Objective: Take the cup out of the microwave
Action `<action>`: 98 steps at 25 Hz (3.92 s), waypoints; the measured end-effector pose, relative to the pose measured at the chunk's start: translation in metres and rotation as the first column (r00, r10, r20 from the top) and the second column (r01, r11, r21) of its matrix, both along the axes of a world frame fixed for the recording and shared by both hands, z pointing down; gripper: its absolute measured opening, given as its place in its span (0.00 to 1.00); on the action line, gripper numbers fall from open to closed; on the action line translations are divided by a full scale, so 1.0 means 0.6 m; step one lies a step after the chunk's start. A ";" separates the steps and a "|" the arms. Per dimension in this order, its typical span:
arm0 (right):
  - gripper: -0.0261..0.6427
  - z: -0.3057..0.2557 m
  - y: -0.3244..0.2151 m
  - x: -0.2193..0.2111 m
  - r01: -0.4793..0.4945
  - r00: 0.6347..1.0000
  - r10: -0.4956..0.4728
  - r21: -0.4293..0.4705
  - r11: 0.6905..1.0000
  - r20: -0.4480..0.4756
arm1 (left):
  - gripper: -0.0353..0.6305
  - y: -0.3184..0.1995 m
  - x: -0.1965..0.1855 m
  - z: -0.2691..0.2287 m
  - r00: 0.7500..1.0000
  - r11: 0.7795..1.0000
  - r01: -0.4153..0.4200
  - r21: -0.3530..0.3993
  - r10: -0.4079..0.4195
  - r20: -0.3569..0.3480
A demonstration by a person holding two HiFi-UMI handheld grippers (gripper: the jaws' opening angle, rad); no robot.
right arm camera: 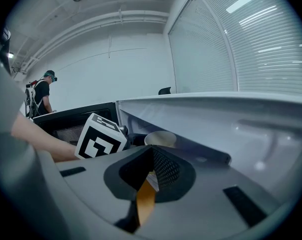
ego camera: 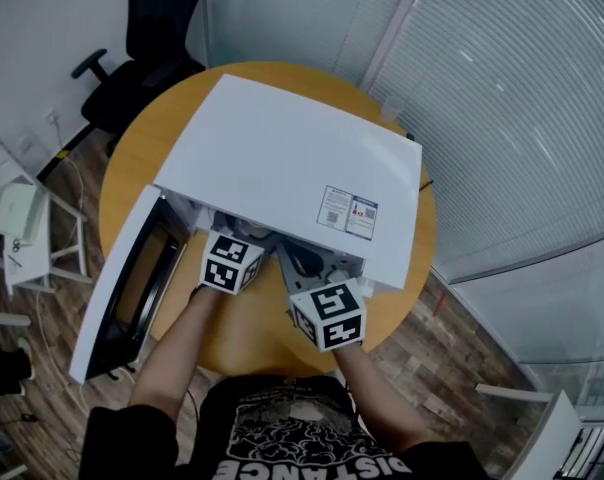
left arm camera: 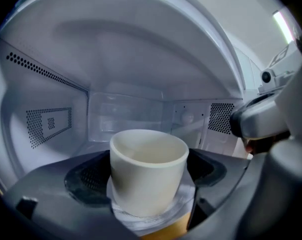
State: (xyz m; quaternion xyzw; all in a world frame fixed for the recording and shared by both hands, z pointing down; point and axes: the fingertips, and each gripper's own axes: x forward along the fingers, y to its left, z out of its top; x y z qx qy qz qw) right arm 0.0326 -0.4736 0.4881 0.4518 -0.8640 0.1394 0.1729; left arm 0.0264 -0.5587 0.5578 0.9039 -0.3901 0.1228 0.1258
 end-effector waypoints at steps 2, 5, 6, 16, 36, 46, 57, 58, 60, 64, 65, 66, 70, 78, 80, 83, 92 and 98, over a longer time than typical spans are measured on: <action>0.06 0.001 0.000 0.001 -0.001 1.000 0.001 -0.002 1.000 0.001 | 0.75 -0.001 0.000 0.003 1.000 1.000 -0.002 0.006 0.002 0.008; 0.06 0.000 -0.002 0.002 -0.004 1.000 0.004 -0.002 1.000 0.001 | 0.75 -0.004 0.003 0.002 1.000 1.000 -0.003 0.014 0.002 0.011; 0.06 0.001 -0.002 0.003 -0.005 1.000 0.005 -0.002 1.000 0.001 | 0.75 -0.004 0.004 -0.001 1.000 1.000 -0.001 0.018 0.001 0.010; 0.06 0.007 -0.001 0.004 -0.006 1.000 0.006 -0.013 1.000 -0.004 | 0.71 -0.010 0.004 -0.005 1.000 0.999 0.005 0.051 -0.006 0.015; 0.06 -0.007 0.020 0.015 -0.065 0.998 0.065 0.008 0.998 -0.008 | 0.71 0.009 -0.010 -0.013 0.999 0.998 -0.004 0.065 0.001 0.037; 0.06 -0.012 0.039 0.004 -0.088 0.996 0.088 0.014 0.996 -0.004 | 0.71 0.033 -0.029 -0.020 1.000 0.998 0.000 0.059 -0.002 0.023; 0.06 -0.021 0.063 -0.016 -0.123 0.992 0.123 0.037 0.992 0.002 | 0.71 0.070 -0.054 -0.031 1.000 0.998 -0.004 0.056 0.004 0.004; 0.06 -0.022 0.066 -0.018 -0.125 0.992 0.125 0.039 0.991 0.001 | 0.71 0.074 -0.058 -0.031 1.000 0.999 -0.003 0.053 0.003 0.001; 0.06 -0.024 0.073 -0.022 -0.129 0.992 0.129 0.044 0.991 0.001 | 0.71 0.082 -0.064 -0.032 1.000 0.999 -0.004 0.053 0.004 0.000; 0.06 -0.024 0.083 -0.028 -0.140 0.990 0.140 0.047 0.989 0.001 | 0.71 0.098 -0.070 -0.033 1.000 0.998 -0.009 0.055 0.009 0.003; 0.06 -0.024 0.085 -0.028 -0.142 0.990 0.142 0.048 0.989 0.001 | 0.71 0.102 -0.071 -0.034 1.000 0.998 -0.009 0.056 0.009 0.001; 0.06 -0.025 0.087 -0.029 -0.145 0.989 0.145 0.049 0.988 0.001 | 0.71 0.106 -0.073 -0.036 1.000 0.998 -0.009 0.056 0.009 -0.001; 0.06 -0.025 0.095 -0.026 -0.162 0.987 0.162 0.047 0.986 0.001 | 0.71 0.121 -0.073 -0.043 1.000 0.998 -0.011 0.055 0.012 -0.012; 0.06 -0.027 0.112 -0.025 -0.186 0.983 0.186 0.050 0.981 0.007 | 0.71 0.144 -0.078 -0.060 1.000 0.998 -0.002 0.058 0.004 -0.025; 0.06 -0.029 0.114 -0.024 -0.188 0.982 0.188 0.052 0.981 0.012 | 0.71 0.149 -0.080 -0.066 1.000 0.998 0.004 0.061 -0.002 -0.028; 0.06 -0.032 0.117 -0.028 -0.177 0.984 0.176 0.054 0.983 0.019 | 0.71 0.160 -0.084 -0.070 1.000 0.998 0.014 0.060 -0.012 -0.026; 0.06 -0.041 0.135 -0.025 -0.115 0.993 0.112 0.063 0.991 0.036 | 0.71 0.195 -0.090 -0.079 0.996 0.995 0.082 0.055 -0.081 -0.022; 0.06 -0.048 0.158 -0.011 -0.073 0.997 0.071 0.067 0.995 0.035 | 0.71 0.225 -0.081 -0.091 0.991 0.990 0.130 0.053 -0.129 -0.026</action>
